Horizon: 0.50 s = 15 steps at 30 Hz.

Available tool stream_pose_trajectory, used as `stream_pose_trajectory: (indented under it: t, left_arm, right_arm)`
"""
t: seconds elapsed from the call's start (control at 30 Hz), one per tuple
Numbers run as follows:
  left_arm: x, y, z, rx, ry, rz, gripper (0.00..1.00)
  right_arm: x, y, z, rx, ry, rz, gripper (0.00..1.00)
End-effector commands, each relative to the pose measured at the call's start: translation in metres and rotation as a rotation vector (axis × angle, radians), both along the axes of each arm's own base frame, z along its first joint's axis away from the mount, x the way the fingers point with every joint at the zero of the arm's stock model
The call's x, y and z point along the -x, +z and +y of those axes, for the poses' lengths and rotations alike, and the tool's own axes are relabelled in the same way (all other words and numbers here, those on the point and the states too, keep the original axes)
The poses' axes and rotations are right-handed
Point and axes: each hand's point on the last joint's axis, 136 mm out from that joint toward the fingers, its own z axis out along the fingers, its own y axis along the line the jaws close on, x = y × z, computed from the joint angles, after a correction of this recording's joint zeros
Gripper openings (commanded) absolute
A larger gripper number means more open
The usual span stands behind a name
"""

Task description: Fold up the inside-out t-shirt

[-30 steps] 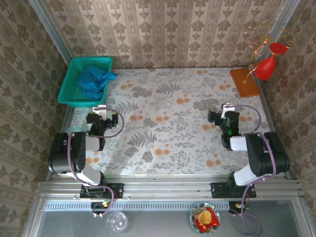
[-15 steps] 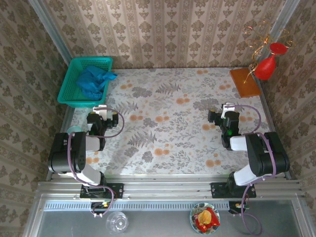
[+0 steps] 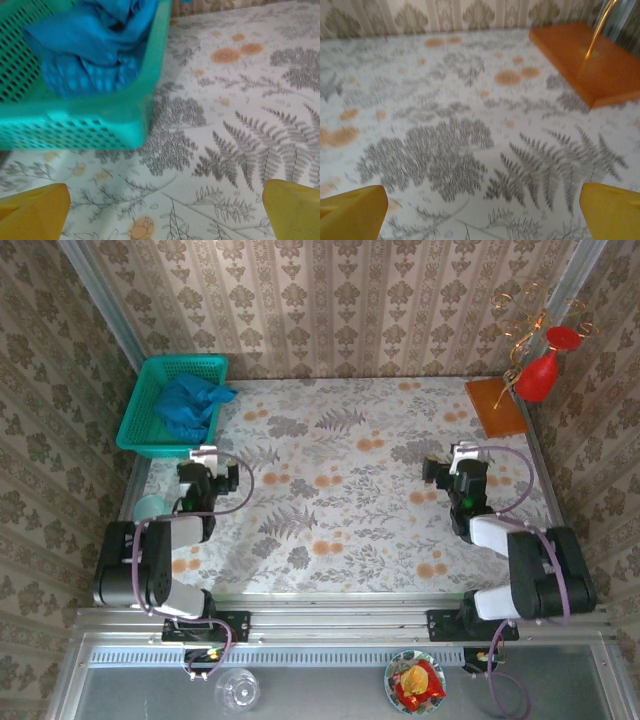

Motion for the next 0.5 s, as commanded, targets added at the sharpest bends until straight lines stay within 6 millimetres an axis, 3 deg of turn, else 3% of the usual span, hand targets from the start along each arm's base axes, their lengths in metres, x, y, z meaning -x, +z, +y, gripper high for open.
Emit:
stream_pose_trajectory:
  t: [0.0, 0.17, 0.27, 0.37, 0.47]
  left_arm:
    - [-0.003, 0.041, 0.012, -0.056, 0.110, 0.000, 1.00]
    - [-0.021, 0.090, 0.019, -0.006, 0.178, 0.065, 1.00]
    - [-0.041, 0.107, 0.031, 0.026, 0.209, 0.110, 1.00]
    - [-0.066, 0.108, 0.048, 0.111, 0.231, 0.186, 0.98]
    - [-0.090, 0.095, 0.064, 0.176, 0.252, 0.284, 0.95]
  right_arm:
    - [0.004, 0.034, -0.004, 0.006, -0.031, 0.014, 1.00]
    - [0.009, 0.061, 0.006, -0.108, -0.012, 0.037, 1.00]
    - [0.010, 0.072, 0.018, -0.187, 0.028, 0.056, 0.98]
    - [0.010, 0.076, 0.027, -0.238, 0.065, 0.086, 0.97]
    - [0.009, 0.077, 0.034, -0.265, 0.092, 0.100, 0.97]
